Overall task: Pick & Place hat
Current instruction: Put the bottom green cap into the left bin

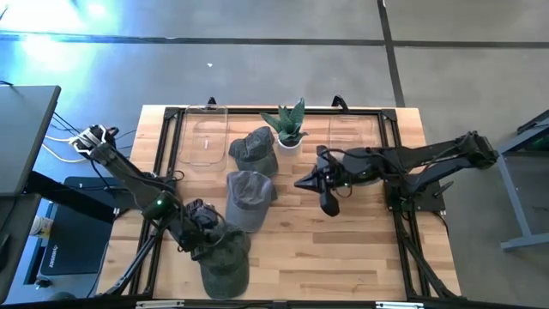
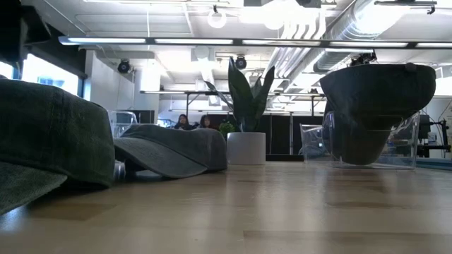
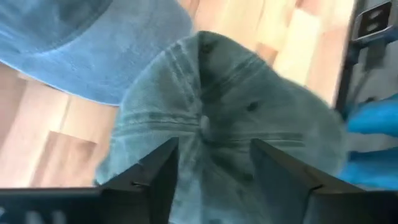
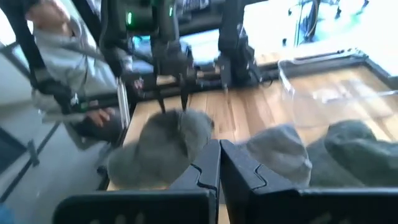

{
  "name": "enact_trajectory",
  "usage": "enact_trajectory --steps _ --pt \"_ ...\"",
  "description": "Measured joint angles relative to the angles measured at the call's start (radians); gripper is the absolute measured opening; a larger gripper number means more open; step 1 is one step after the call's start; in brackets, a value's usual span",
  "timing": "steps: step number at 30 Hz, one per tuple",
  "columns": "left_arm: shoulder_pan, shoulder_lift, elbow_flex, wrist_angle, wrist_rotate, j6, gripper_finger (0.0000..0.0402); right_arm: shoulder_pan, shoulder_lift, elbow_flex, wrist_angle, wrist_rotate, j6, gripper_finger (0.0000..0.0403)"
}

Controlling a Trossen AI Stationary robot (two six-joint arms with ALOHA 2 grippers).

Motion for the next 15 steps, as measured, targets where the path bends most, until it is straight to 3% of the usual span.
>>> enact_trajectory --steps 5,8,12,15 --pt "-0.001 0.035 -0.012 -0.023 -0.035 0.093 0.0282 -0.012 0.017 0.0 0.1 -0.002 0.025 0.0002" --pt "0.0 0.086 -0.04 -0.021 0.023 0.097 0.0311 -0.009 0.017 0.0 0.107 -0.008 0.031 0.0005" --pt "-0.001 0.174 -0.055 -0.025 0.12 0.088 0.0303 0.012 0.017 0.0 0.111 -0.026 0.053 0.0004" --pt "-0.001 0.225 -0.054 -0.011 0.153 0.074 0.0259 0.032 0.021 0.0 0.111 -0.019 0.054 0.0002"
